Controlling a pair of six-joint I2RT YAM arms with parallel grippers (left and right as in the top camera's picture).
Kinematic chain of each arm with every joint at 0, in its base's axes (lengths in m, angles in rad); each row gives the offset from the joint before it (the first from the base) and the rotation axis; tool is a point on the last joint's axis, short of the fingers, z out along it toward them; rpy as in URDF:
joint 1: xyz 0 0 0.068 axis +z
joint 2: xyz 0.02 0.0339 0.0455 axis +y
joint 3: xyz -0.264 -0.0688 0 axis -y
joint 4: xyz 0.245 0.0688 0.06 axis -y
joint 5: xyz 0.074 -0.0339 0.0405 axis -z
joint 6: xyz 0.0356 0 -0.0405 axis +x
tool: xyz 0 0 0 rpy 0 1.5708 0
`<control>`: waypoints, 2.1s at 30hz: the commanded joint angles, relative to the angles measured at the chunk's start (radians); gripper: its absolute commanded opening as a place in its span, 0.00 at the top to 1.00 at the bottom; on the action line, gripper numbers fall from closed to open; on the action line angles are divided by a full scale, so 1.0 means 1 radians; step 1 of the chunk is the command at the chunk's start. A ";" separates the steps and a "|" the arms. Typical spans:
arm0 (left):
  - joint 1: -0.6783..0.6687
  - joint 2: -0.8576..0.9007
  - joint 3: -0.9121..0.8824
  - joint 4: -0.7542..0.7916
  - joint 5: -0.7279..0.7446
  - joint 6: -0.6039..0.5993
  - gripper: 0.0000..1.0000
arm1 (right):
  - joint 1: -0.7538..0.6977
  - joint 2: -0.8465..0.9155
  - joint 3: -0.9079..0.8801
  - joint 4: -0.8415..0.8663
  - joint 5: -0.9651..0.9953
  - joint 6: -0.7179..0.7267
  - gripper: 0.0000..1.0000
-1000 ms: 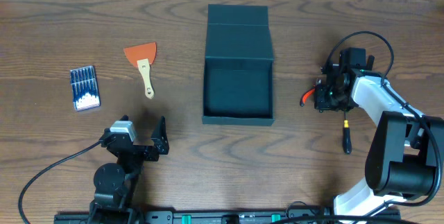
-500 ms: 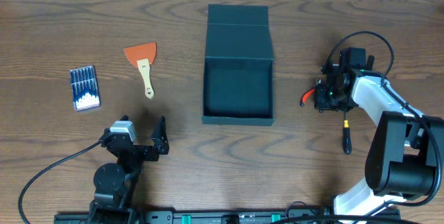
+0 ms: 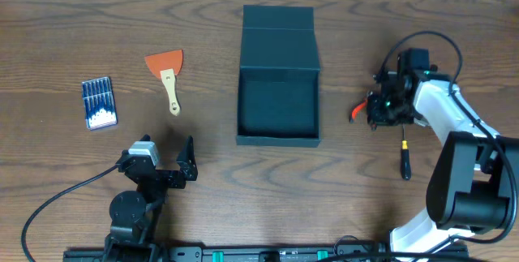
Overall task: Pack container
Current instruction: 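Carry the pliers into the black box and open the right gripper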
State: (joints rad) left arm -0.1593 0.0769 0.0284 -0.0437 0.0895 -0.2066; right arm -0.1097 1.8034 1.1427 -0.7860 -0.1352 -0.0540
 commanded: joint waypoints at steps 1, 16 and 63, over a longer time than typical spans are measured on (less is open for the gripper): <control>-0.003 0.001 -0.010 -0.027 0.003 -0.002 0.02 | 0.010 -0.068 0.076 -0.035 -0.019 0.012 0.99; -0.003 0.001 -0.010 -0.049 0.004 -0.002 0.02 | 0.338 -0.279 0.301 -0.119 0.011 -0.183 0.99; -0.003 0.001 -0.010 -0.049 0.004 -0.002 0.01 | 0.545 0.259 0.316 -0.124 0.023 -0.349 0.75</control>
State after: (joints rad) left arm -0.1593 0.0769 0.0307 -0.0521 0.0856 -0.2066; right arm 0.4286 2.0647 1.4494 -0.9112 -0.1089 -0.4080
